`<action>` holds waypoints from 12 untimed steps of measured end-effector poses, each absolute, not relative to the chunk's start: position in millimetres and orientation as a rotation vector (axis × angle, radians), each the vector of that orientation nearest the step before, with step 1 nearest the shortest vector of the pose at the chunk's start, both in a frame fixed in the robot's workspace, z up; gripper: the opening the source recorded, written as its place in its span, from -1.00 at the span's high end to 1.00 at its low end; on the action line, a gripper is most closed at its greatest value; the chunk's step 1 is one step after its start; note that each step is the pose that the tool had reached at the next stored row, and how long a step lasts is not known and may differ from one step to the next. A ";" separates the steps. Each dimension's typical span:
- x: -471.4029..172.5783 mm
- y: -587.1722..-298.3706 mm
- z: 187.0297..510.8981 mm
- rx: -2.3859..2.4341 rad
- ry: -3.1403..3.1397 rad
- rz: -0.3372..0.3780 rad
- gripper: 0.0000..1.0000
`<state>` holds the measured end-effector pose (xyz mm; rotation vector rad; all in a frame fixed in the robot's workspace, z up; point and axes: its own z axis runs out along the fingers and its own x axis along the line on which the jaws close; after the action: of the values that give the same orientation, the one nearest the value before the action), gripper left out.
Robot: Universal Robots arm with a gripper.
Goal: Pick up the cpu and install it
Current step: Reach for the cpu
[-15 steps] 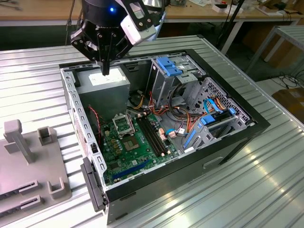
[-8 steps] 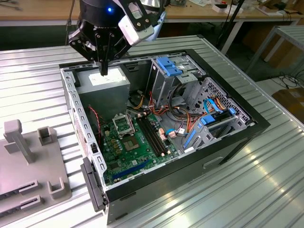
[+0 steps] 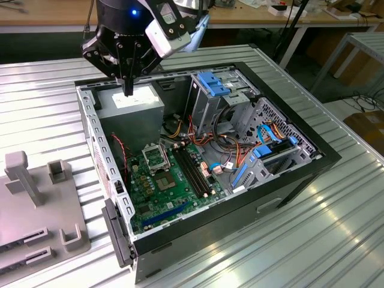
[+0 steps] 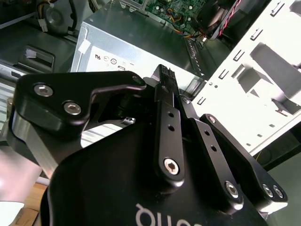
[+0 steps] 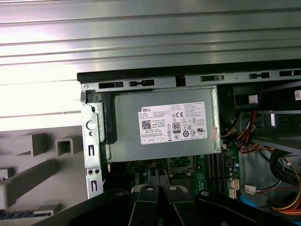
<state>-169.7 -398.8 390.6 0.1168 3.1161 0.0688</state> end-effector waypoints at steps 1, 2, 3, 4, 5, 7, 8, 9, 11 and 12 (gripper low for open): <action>-170.3 -398.9 390.6 0.117 3.116 0.069 0.79; -170.9 -398.9 390.6 0.117 3.116 0.069 0.79; -171.2 -398.8 390.6 0.117 3.116 0.069 0.79; -171.5 -398.8 390.6 0.117 3.116 0.069 0.79; -171.9 -398.9 390.6 0.117 3.116 0.069 0.79; -172.5 -398.8 390.5 0.117 3.116 0.069 0.79; -172.9 -398.9 390.5 0.117 3.116 0.069 0.79; -173.8 -398.9 390.5 0.117 3.116 0.069 0.79; -174.9 -398.9 390.4 0.117 3.116 0.069 0.79; -175.9 -398.9 390.4 0.117 3.116 0.069 0.79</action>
<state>-175.9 -398.9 390.4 0.1168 3.1164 0.0688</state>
